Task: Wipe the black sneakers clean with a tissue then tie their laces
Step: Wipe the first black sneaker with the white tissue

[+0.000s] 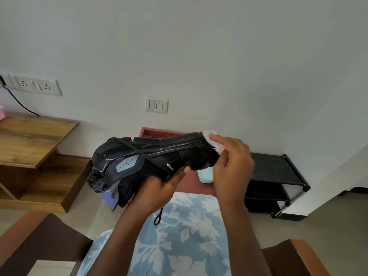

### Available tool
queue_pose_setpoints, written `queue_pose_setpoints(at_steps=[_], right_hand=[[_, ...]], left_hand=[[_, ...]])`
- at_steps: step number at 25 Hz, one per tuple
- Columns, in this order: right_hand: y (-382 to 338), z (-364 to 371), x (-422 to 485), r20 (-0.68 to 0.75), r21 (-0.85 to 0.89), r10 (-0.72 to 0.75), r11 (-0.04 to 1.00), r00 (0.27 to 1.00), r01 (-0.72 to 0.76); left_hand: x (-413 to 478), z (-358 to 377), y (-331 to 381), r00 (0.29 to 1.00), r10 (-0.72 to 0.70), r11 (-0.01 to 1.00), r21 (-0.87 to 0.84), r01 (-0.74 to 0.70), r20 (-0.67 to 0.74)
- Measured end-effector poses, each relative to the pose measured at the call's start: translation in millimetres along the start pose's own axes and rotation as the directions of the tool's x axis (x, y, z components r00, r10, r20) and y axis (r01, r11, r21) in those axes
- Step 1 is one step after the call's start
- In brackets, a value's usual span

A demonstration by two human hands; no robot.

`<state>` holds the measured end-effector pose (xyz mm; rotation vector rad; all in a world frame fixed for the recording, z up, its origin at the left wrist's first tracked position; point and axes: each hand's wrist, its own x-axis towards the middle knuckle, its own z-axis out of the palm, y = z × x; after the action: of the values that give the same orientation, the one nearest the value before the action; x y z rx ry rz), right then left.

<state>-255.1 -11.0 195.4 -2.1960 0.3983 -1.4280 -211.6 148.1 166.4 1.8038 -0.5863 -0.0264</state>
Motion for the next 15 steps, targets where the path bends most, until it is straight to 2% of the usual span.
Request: queue_pose_setpoints(at_steps=[3,5,7,8,10,11,12,15], right_hand=[[13,-4,3,-0.072,-0.017,0.117,0.993,0.991,-0.118],[2,1,-3,-0.079,0.005,0.118,0.993,0.990,-0.118],[-19,10,-11,-0.044,0.046,0.052,0.998,0.998,-0.050],[-31,15,-17,0.002,0.075,-0.006,0.997,1.000,0.005],[-51,21,-30,0.112,0.125,-0.134,0.985,0.985,0.120],[-53,21,-32,0.144,0.137,-0.170,0.979,0.975,0.151],[-47,20,-30,0.152,0.135,-0.178,0.978,0.972,0.158],[-10,11,-15,0.084,0.037,-0.072,0.997,0.994,0.069]], left_hand=[[-1,1,2,1.000,-0.019,0.999,0.030,0.019,-0.010],[-3,4,4,0.997,-0.075,0.995,0.072,0.075,0.000],[-2,8,4,0.991,-0.133,0.982,0.140,0.129,0.016],[-2,8,5,0.976,-0.211,0.967,0.158,0.202,0.044],[-3,7,13,0.905,-0.387,0.915,0.192,0.354,0.177],[-5,6,19,0.887,-0.415,0.897,0.252,0.362,0.202],[-5,7,18,0.897,-0.400,0.902,0.255,0.348,0.190],[-6,8,7,0.993,-0.116,0.967,0.228,0.112,0.004]])
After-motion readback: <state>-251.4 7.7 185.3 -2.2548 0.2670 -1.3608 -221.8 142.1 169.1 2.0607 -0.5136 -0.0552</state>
